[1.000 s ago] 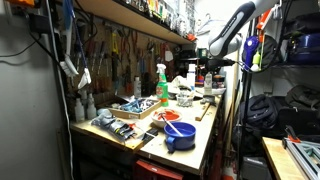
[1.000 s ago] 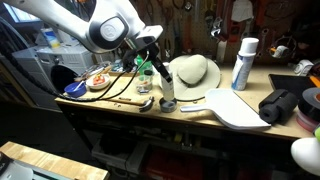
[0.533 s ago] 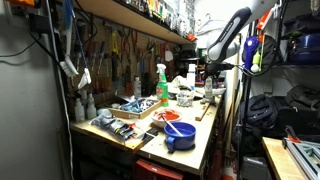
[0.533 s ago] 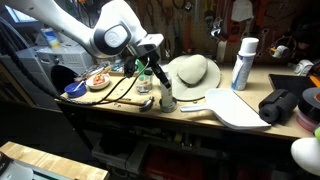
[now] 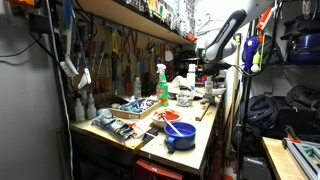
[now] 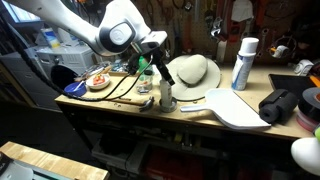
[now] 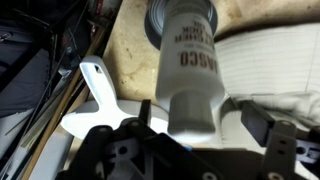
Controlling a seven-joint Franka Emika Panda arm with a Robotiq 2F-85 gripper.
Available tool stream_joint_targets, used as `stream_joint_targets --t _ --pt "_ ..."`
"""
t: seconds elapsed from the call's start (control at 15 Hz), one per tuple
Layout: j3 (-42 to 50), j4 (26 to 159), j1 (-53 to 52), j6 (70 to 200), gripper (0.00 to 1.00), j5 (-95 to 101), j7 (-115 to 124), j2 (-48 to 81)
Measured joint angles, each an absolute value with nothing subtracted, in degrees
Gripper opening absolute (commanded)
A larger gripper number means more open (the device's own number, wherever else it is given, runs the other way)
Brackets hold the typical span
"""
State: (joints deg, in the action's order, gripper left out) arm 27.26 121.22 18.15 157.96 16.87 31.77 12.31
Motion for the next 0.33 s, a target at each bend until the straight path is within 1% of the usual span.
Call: stream_joint_targets --t 0.2,0.33 --pt "28.77 118.02 17.39 158.12 1.0 17.26 31.58 9.57" --pt "27.86 117.73 17.46 159.25 1.0 15.66 27.94 5.04"
